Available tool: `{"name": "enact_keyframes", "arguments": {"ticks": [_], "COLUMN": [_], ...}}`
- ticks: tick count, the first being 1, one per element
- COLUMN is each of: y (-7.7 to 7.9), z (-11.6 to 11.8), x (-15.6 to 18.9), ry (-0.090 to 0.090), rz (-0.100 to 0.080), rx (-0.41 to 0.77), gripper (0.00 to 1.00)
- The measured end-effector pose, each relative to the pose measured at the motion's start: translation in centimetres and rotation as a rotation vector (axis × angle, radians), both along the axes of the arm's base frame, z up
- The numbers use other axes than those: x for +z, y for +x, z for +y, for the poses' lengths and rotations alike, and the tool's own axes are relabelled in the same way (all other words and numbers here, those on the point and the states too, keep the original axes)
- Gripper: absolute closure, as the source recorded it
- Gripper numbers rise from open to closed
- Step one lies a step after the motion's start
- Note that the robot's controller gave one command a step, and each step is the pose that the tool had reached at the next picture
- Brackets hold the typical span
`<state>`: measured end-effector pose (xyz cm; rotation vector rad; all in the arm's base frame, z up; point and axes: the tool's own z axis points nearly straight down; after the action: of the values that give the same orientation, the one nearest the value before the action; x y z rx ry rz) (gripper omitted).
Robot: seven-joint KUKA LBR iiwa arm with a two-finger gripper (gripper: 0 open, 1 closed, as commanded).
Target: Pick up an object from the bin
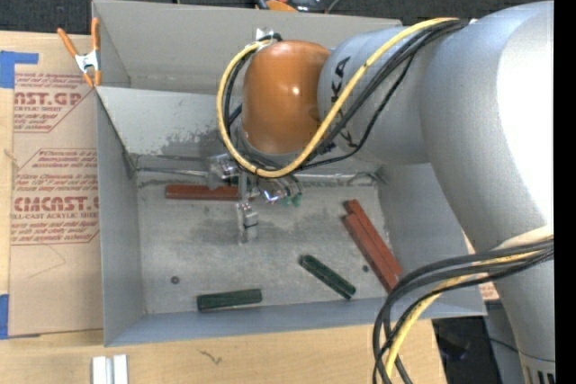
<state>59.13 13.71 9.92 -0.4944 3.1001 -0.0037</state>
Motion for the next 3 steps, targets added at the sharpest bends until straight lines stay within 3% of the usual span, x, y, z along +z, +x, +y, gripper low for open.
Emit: {"name": "enact_keyframes", "arguments": {"ticks": [1,2,3], "y": [-1.4,-0.8,-0.8], "z": [-2.2,-4.6,-3.3], "x": [2.0,-1.2,-2.9], "ry": [0.003,0.003,0.005], "rz": [0.001,0.003,-0.001], "rx": [-0.118,-0.461,-0.625], "gripper": [0.00,0.00,0.00]}}
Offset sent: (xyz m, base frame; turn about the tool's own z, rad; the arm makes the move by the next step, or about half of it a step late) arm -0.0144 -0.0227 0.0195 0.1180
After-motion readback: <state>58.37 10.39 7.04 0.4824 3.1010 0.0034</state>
